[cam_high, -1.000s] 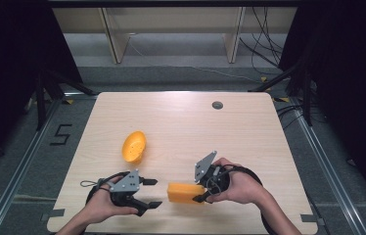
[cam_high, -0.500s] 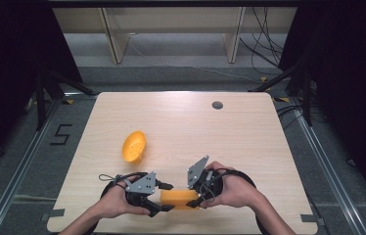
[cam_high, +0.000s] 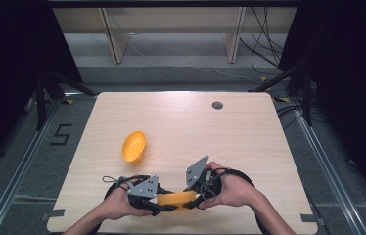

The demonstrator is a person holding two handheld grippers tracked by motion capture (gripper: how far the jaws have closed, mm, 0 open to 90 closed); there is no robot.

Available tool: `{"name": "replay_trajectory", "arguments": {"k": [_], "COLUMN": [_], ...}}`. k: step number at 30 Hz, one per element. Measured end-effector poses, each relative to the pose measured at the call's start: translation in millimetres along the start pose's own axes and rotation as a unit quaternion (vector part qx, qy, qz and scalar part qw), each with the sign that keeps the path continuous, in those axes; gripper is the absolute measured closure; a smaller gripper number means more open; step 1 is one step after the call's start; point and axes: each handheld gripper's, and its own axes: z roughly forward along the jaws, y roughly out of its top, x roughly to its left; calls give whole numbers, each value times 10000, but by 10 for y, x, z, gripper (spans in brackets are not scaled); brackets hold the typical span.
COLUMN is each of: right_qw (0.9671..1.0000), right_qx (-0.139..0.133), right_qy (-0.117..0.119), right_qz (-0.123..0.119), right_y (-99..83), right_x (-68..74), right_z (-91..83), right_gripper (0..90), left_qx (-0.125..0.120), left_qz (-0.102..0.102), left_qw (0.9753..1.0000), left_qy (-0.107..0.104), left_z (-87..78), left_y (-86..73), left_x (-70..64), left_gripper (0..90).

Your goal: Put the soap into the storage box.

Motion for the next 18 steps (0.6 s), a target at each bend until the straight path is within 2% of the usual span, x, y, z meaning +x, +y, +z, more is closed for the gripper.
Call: {"name": "replay_trajectory", "arguments": {"k": [2, 3, 4, 5, 7, 8, 9, 11, 12, 13, 14, 15, 16, 17, 18], "right_qw": [9993, 9991, 9988, 9980, 9940, 9904, 9880, 9828, 9752, 9752, 9726, 9682, 9641, 9563, 9563], "right_qx": [-187, -239, -348, -361, -767, -887, -979, -944, -885, -885, -909, -896, -899, -1016, -1016], "right_qy": [179, 50, -5, -212, -364, -496, -633, -969, -1256, -1256, -1319, -1410, -1573, -1781, -1781], "right_qz": [261, 347, 337, 468, 692, 940, 1014, 1257, 1592, 1592, 1685, 1862, 1942, 2084, 2084], "right_y": [-22, -43, -69, -108, -185, -234, -286, -409, -533, -533, -595, -658, -719, -833, -833], "right_x": [4, -13, -35, -45, -57, -56, -67, -59, -25, -25, -18, 6, 22, 58, 58], "right_z": [-48, -78, -109, -163, -243, -294, -328, -387, -429, -429, -428, -447, -454, -471, -471], "right_gripper": [440, 413, 403, 391, 364, 350, 343, 321, 321, 321, 324, 327, 328, 352, 352], "left_qx": [23, -70, -71, -73, -61, 2, 20, -18, -35, -19, -23, -52, -72, -90, -64], "left_qz": [-48, -151, -209, -239, -329, -338, -436, -542, -618, -715, -811, -929, -967, -1034, -1101], "left_qw": [10000, 9999, 9997, 9997, 9992, 9990, 9985, 9974, 9966, 9952, 9941, 9925, 9910, 9897, 9877], "left_qy": [38, 31, 54, 67, 228, 301, 334, 482, 542, 663, 721, 788, 928, 982, 1107], "left_z": [-25, -32, -54, -74, -117, -148, -169, -201, -215, -231, -247, -260, -274, -288, -309], "left_y": [-19, -28, -33, -38, -53, -63, -72, -95, -100, -104, -107, -114, -119, -121, -119], "left_x": [5, 0, 3, 7, 9, 20, 23, 26, 25, 17, 19, 15, 6, 6, 0], "left_gripper": [605, 605, 605, 604, 605, 604, 605, 605, 604, 604, 604, 604, 604, 605, 605]}}
